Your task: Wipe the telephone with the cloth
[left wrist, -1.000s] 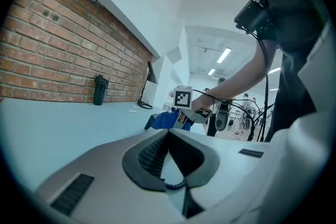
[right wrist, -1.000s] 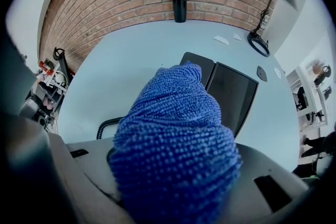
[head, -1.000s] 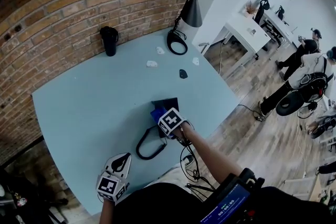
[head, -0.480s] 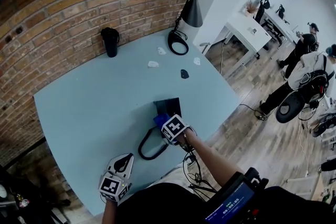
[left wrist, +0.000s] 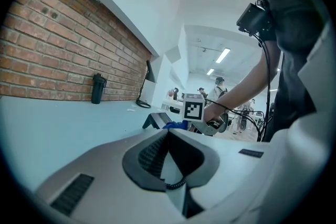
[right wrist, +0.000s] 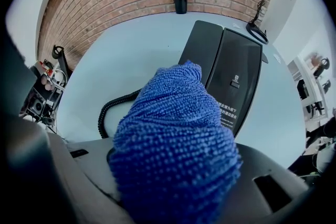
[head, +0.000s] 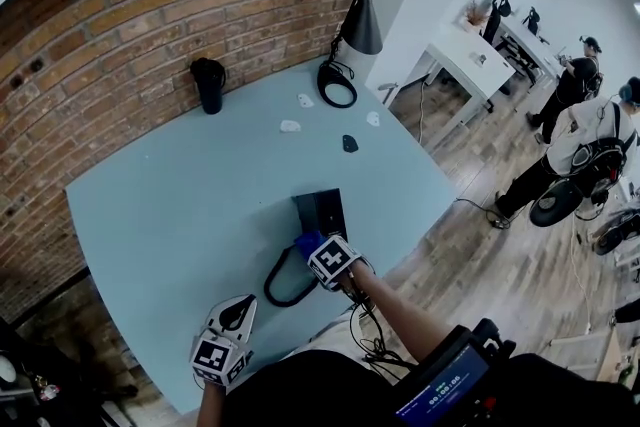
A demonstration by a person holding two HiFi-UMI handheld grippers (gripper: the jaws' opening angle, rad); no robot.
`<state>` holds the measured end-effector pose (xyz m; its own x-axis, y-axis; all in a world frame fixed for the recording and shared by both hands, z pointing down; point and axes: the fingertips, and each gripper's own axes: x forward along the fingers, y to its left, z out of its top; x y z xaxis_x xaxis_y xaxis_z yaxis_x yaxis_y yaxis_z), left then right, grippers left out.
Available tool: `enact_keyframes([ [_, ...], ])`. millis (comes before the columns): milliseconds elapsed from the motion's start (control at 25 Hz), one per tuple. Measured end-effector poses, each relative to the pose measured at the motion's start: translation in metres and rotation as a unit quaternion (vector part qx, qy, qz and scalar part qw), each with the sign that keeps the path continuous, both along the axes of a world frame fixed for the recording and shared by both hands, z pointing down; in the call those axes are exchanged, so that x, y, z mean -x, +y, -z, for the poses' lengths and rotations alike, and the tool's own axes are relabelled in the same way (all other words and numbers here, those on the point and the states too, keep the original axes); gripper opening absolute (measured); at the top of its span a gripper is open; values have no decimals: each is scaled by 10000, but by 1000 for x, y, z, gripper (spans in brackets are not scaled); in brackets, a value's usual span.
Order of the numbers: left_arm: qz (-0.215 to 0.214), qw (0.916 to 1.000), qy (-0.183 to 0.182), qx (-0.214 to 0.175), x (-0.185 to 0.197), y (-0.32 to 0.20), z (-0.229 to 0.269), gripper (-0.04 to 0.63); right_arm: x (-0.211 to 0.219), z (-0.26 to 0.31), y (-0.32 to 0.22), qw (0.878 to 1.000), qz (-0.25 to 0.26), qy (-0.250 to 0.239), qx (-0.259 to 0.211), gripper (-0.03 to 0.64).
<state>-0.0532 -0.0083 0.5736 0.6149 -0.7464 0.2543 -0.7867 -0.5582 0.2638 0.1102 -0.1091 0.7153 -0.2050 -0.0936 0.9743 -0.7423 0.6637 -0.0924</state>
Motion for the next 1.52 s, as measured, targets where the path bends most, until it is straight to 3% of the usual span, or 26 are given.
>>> enact_keyframes([
  [280, 55, 10000, 11, -27, 0, 4, 3, 18, 0, -8, 16, 9997, 128, 7, -229, 178],
  [440, 132, 9999, 1, -58, 7, -1, 6, 18, -6, -13, 40, 9959, 576, 102, 694, 179],
  [520, 147, 9999, -31, -39, 8, -1, 7, 20, -14, -7, 35, 9931, 689, 203, 925, 179],
  [640, 173, 9998, -61, 18, 11, 5, 7, 20, -18, 16, -8, 9963, 602, 240, 562, 184],
  [760, 160, 9997, -122, 118, 13, 8, 2, 20, -9, 48, -76, 9997, 102, -196, -139, 186],
  [920, 126, 9996, -178, 154, 10, 11, 1, 20, 2, 80, -141, 9923, -490, -779, -825, 186],
  [1080, 143, 9995, -245, 111, 9, 13, 1, 20, 9, 75, -147, 9919, -493, -858, -793, 187],
  [1320, 152, 9990, -273, 313, 16, 18, -11, 20, 12, 70, -137, 9818, -891, -1165, -1204, 186],
  [1520, -16, 9992, -269, 311, 8, 16, -13, 20, 16, 64, -126, 9822, -696, -931, -1473, 186],
])
